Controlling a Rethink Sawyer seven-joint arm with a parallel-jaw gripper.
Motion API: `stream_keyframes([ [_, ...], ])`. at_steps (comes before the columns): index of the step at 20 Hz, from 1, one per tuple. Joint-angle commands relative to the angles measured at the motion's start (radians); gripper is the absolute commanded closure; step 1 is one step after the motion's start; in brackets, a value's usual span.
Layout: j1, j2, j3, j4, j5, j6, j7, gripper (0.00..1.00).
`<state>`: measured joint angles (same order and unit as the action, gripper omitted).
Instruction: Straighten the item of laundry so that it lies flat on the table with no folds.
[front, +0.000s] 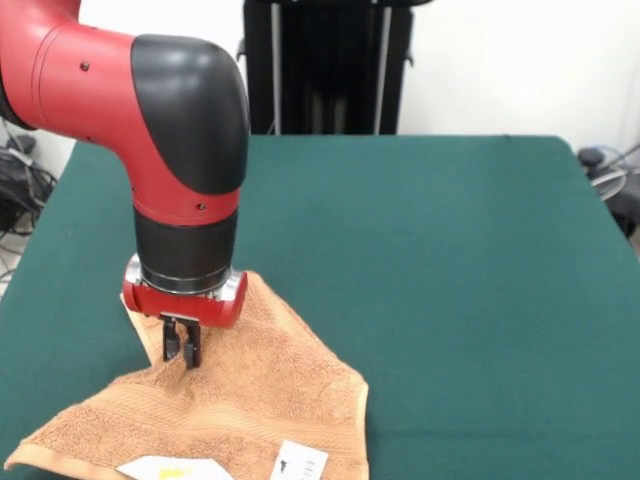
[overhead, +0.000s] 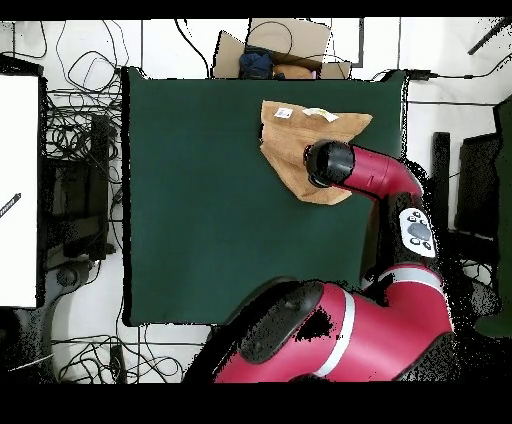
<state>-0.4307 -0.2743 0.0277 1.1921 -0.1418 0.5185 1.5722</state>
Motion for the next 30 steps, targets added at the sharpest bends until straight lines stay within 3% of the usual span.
stream_keyframes([
  [1,0.039,0.045,0.151,0.089,-0.035,0.035,-0.037,1.0],
  [10,0.082,0.018,0.114,0.096,-0.041,0.038,0.003,1.0],
  [20,0.15,-0.201,0.047,0.237,-0.022,0.196,0.023,1.0],
  [30,0.198,-0.282,0.035,0.313,-0.039,0.185,0.034,1.0],
])
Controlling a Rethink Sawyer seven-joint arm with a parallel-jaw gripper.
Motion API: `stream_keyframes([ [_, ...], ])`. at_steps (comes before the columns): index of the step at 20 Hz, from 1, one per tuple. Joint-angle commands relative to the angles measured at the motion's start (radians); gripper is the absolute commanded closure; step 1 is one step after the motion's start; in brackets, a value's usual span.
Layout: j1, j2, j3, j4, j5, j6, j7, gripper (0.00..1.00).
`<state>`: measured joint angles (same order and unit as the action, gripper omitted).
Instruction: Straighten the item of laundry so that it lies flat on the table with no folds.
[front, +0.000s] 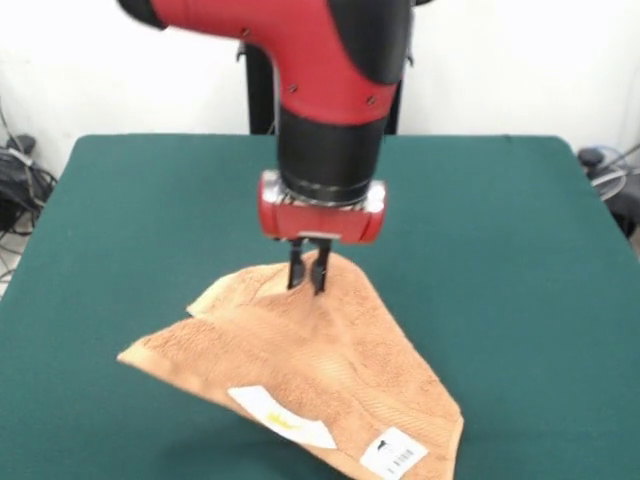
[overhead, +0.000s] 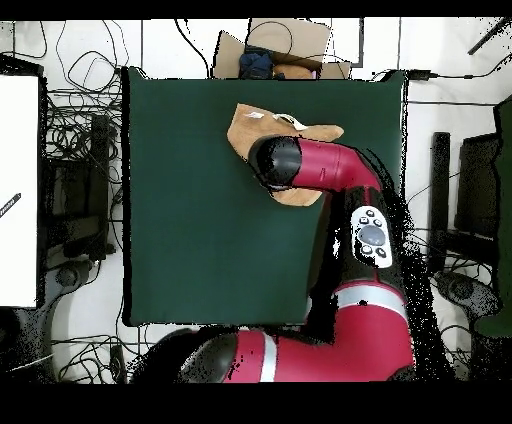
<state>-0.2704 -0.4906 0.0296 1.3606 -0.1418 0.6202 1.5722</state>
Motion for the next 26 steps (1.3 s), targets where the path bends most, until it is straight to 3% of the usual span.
stream_keyframes([
  [1,0.039,-0.075,0.031,0.146,-0.041,0.096,0.026,1.0],
  [11,0.014,-0.215,0.052,0.203,-0.036,0.21,-0.066,1.0],
  [18,0.032,-0.338,0.037,0.112,-0.023,0.468,-0.081,1.0],
  [26,0.035,-0.374,0.055,0.047,-0.05,0.58,-0.076,1.0],
])
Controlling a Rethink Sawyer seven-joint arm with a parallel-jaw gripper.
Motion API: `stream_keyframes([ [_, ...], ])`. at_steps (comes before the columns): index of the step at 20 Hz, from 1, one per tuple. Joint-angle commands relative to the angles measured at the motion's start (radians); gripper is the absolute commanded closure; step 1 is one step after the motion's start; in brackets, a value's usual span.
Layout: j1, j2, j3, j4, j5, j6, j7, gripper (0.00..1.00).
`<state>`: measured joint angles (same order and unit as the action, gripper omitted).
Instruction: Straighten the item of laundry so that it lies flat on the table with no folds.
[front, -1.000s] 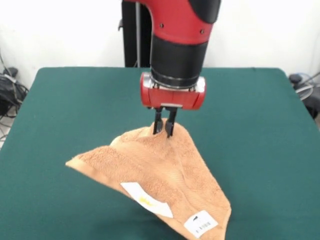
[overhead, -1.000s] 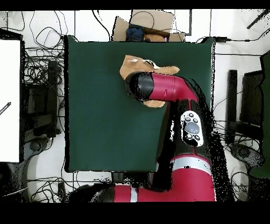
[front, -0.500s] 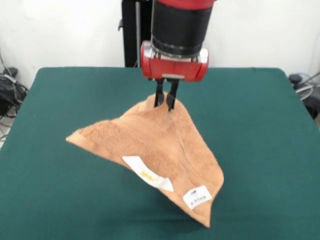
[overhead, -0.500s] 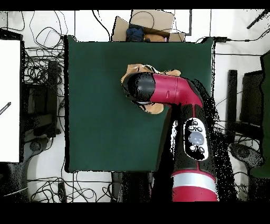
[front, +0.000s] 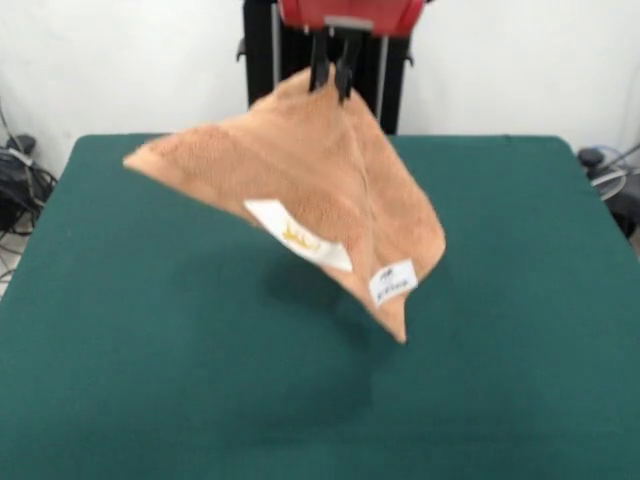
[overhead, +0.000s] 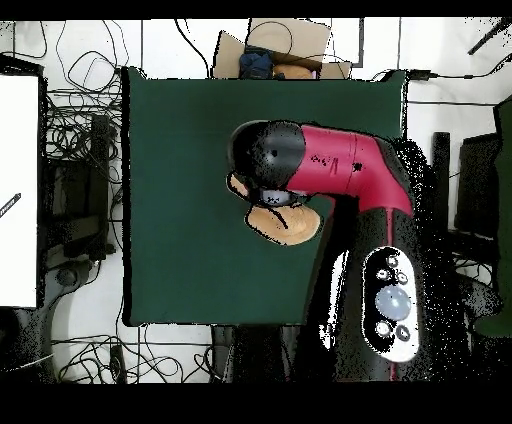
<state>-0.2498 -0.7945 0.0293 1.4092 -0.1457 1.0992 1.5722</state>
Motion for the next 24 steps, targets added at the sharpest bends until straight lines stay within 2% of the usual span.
stream_keyframes([
  [1,0.014,-0.07,0.057,-0.006,-0.049,0.108,-0.076,1.0],
  [10,0.003,-0.081,0.078,-0.04,-0.055,0.153,-0.106,1.0],
  [12,0.008,-0.055,0.076,-0.06,-0.075,0.105,-0.092,1.0],
  [15,0.022,-0.015,0.058,-0.078,-0.126,-0.081,-0.028,1.0],
  [17,0.001,-0.018,0.077,-0.044,-0.097,-0.179,-0.009,1.0],
  [22,-0.013,-0.014,0.084,-0.011,-0.087,-0.235,-0.009,1.0],
  [24,-0.014,-0.018,0.087,-0.001,-0.089,-0.197,-0.054,1.0],
])
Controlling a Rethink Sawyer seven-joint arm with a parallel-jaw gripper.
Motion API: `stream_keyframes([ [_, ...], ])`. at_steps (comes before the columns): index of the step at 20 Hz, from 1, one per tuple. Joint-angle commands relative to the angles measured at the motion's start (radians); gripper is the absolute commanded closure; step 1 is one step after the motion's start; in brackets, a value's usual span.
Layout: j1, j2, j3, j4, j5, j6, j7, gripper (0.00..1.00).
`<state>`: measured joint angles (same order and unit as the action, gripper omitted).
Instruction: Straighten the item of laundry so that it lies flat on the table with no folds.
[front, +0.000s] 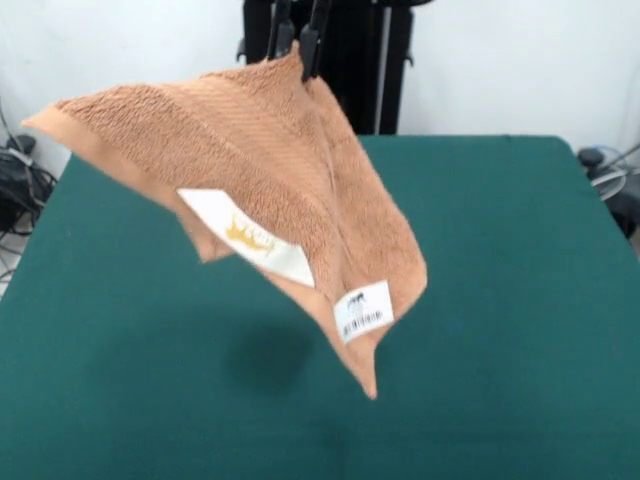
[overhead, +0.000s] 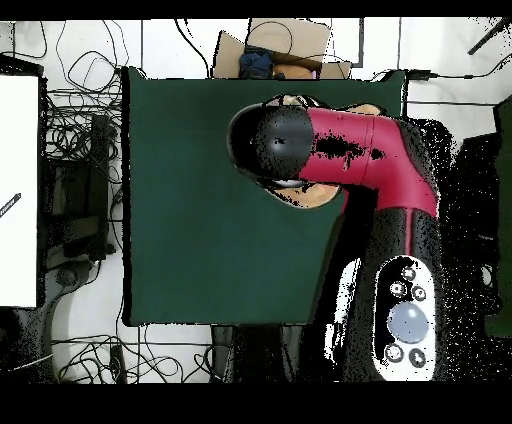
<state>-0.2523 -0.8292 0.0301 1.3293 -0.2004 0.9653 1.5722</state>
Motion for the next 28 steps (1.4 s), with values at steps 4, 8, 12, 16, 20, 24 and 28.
stream_keyframes([
  [4,-0.009,0.032,0.091,0.061,-0.052,0.155,-0.176,1.0],
  [8,-0.019,0.05,0.105,0.06,-0.046,0.227,-0.189,1.0],
  [12,-0.023,0.049,0.119,0.059,-0.064,0.286,-0.202,1.0],
  [16,-0.022,0.066,0.14,0.045,-0.086,0.324,-0.201,1.0],
  [20,-0.023,0.084,0.158,0.048,-0.09,0.311,-0.192,1.0],
  [24,-0.025,0.096,0.167,0.053,-0.099,0.299,-0.176,1.0],
  [28,-0.033,0.11,0.178,0.05,-0.102,0.303,-0.164,1.0],
])
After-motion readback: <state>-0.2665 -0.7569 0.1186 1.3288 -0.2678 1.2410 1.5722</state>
